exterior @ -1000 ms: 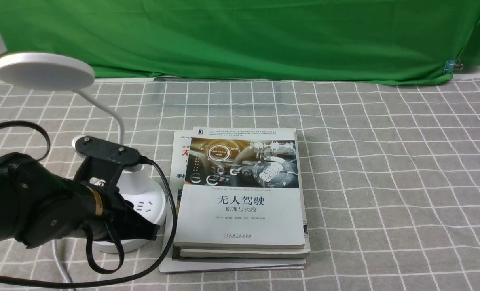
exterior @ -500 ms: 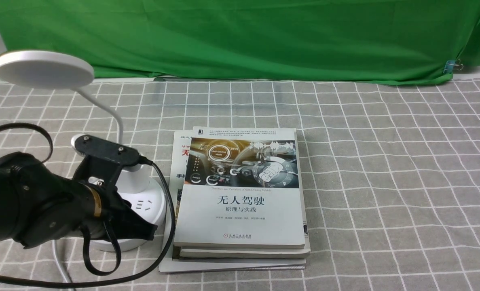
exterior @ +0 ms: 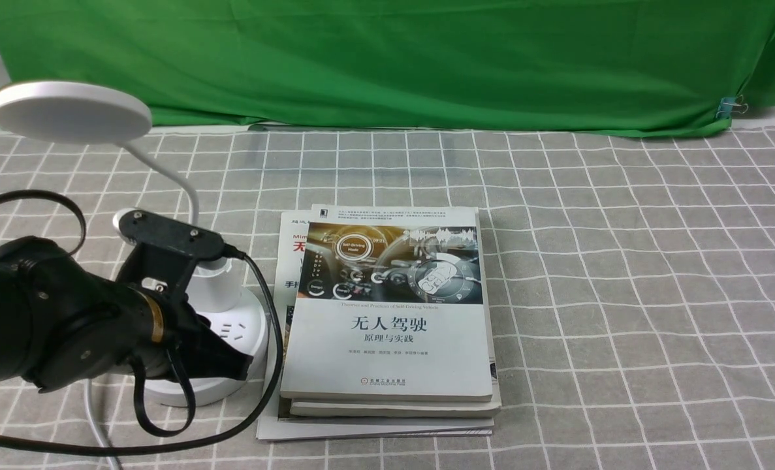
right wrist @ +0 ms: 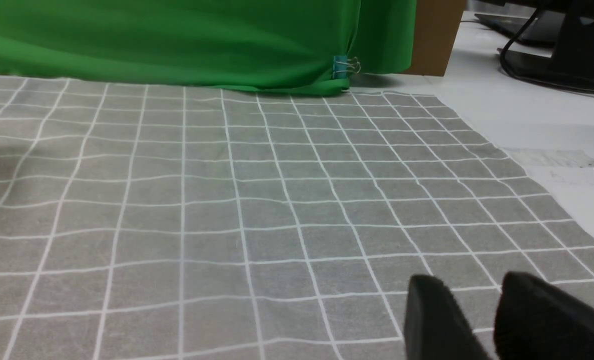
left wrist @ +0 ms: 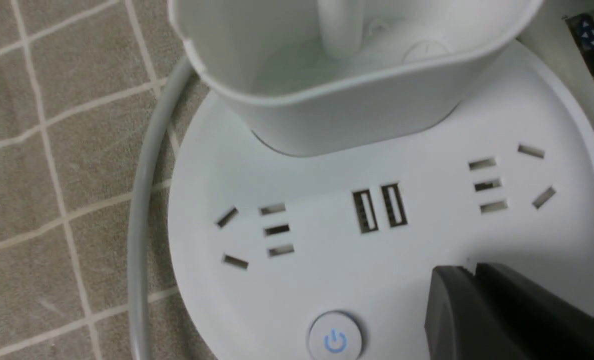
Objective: Turn on the desk lamp on the grey coffee tablecloth with your hand.
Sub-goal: 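Press the power button on the lamp base to turn the lamp on with the left gripper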
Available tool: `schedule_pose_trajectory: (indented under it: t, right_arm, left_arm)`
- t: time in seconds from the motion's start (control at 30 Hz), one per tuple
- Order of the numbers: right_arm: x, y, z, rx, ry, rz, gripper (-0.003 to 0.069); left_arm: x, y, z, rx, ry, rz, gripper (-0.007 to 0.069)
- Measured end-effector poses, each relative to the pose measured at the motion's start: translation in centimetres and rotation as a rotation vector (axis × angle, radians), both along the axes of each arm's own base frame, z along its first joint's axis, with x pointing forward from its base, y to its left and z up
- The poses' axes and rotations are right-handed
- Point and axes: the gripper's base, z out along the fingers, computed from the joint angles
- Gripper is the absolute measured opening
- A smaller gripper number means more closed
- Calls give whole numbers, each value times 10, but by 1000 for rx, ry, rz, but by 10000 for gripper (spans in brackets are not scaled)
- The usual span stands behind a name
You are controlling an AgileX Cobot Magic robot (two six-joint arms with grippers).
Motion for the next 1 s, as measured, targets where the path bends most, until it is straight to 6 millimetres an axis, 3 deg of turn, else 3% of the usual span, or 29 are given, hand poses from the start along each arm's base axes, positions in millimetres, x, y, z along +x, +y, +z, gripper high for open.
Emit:
schedule_pose_trajectory:
  t: [0.63, 1.0]
  right_arm:
    - [0, 0, 0, 0, 0, 0, 245]
    - [0, 0, 0, 0, 0, 0, 245]
  left_arm:
    - [6, -3, -7, -8, 4, -7, 19]
    - [0, 2, 5, 23, 1, 0, 19]
